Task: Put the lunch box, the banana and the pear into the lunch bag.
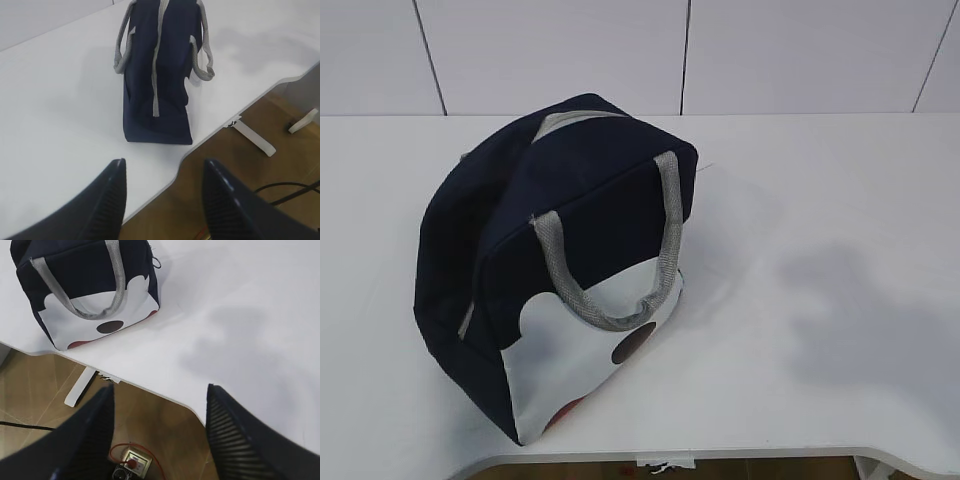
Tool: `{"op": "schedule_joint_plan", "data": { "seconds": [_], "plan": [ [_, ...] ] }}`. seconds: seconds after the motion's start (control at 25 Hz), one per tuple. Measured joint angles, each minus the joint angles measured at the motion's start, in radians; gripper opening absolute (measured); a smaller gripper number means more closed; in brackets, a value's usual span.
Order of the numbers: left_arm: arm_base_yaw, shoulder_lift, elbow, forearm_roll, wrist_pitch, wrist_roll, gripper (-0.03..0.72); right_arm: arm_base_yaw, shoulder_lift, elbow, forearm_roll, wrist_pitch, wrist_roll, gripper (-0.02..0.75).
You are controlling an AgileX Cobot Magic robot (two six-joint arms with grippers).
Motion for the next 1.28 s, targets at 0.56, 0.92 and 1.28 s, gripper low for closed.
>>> {"op": "schedule_joint_plan", "data": {
  "seconds": [0.56,0.92,1.28],
  "plan": [
    [0.000,-0.305,0.390,-0.015,-0.122,0.035,0.370,0.000,-0.440,0.384,-0.056,-0.003,-0.004,0.454],
    [0.000,-0.305,0.447,-0.015,-0.155,0.037,0.370,0.000,-0.503,0.487,-0.122,-0.097,-0.003,0.454],
    [0.031,-0.305,0.447,-0.015,-0.155,0.037,0.370,0.000,-0.503,0.497,-0.132,-0.116,0.012,0.454]
  ]
}}
